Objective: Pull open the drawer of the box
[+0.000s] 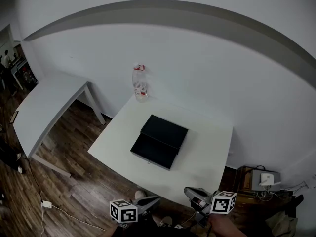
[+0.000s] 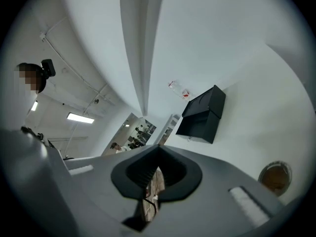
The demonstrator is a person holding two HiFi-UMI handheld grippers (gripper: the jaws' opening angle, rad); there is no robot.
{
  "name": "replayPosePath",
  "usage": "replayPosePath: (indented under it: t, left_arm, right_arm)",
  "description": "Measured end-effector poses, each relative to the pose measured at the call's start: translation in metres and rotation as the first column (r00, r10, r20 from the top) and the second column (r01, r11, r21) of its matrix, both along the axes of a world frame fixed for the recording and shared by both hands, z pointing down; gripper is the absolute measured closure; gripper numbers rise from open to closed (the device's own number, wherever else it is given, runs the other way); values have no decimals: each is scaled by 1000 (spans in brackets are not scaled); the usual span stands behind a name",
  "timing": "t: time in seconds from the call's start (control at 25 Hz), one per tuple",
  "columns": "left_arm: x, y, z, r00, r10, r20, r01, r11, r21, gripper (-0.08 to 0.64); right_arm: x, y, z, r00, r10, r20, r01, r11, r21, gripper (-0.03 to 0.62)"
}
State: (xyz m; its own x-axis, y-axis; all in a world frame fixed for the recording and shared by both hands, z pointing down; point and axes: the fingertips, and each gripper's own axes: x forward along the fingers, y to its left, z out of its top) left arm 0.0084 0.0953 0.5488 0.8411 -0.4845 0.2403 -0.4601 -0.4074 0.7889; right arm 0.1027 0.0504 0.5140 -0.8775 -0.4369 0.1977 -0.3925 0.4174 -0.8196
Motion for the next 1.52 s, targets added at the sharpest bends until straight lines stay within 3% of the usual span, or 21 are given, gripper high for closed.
replayPosePath:
  t: [0.4,1.52]
  left_arm:
    - [-8,32,-10,998,-38,-41,38,999,-17,558]
    - [-15,55,-20,996,-53,-75,52,999,-15,558]
  right_arm:
    - [-5,72,-20,996,-16,93,17,1000,-14,589]
    - [-23,115,-29,991,-57,125,57,998,6,589]
